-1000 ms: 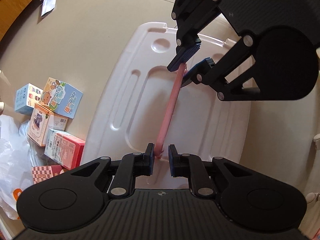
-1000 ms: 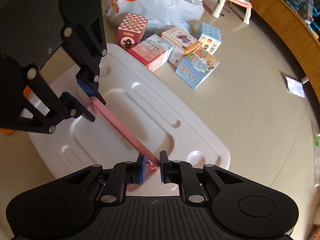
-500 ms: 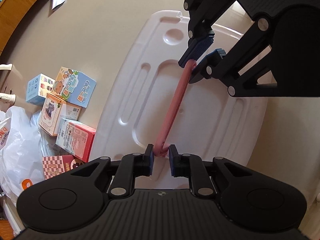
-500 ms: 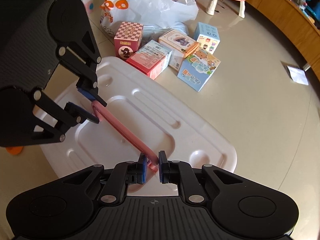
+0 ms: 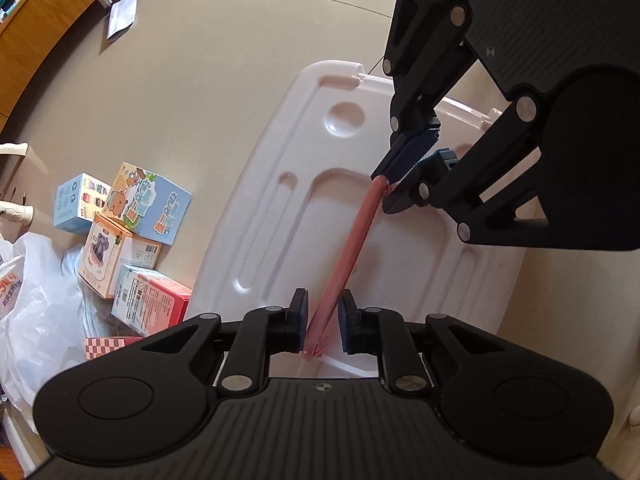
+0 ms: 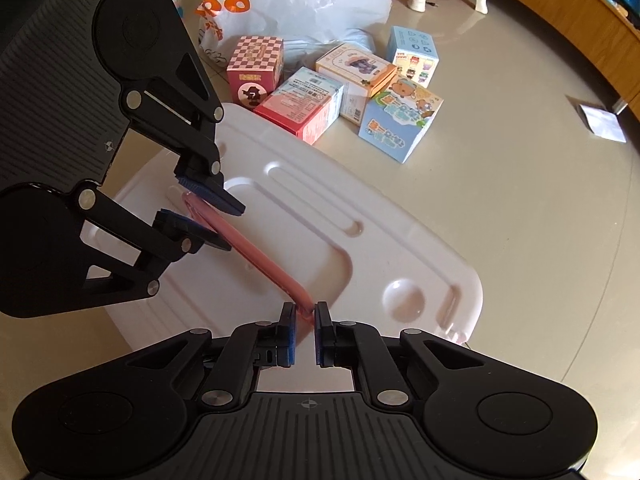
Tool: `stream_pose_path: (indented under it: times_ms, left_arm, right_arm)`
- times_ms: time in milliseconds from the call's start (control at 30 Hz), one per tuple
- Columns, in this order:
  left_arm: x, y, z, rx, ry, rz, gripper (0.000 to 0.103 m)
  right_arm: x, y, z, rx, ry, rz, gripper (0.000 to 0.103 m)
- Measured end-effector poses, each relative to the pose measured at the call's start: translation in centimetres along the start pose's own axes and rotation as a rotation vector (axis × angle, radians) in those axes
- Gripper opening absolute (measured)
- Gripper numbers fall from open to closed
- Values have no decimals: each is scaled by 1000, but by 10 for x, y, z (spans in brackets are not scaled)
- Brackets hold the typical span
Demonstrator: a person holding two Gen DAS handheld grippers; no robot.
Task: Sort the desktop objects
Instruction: 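Lower the white lid onto the pink bin with both grippers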
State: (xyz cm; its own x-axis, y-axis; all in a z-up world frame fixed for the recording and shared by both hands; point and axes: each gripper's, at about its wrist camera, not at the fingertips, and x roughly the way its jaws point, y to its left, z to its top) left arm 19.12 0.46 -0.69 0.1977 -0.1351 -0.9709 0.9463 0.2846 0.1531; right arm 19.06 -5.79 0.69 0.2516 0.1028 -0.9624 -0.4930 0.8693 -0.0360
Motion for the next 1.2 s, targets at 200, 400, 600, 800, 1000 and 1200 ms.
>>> stream_pose_path:
  times_ms: [200, 400, 600, 800, 1000, 1200]
  left_arm:
    - [0, -1, 0, 7, -10, -5, 16]
    - [0, 0, 5, -31, 21, -12, 16]
    - [-4, -6, 12, -24, 1, -21, 16]
    - [-3, -11, 14, 2, 2, -8, 15]
    - [-2, -15, 19, 17, -5, -2, 15]
    - [4, -22, 21, 22, 0, 19, 15]
  right_arm:
    - [0, -2, -2, 3, -9, 13, 3]
    - [-4, -5, -4, 11, -21, 32, 3]
    - [-9, -10, -8, 3, -27, 42, 6]
    - [-7, -11, -11, -13, -37, 42, 12]
    - [-5, -16, -12, 5, -37, 51, 12]
    - [1, -19, -16, 46, -29, 70, 12]
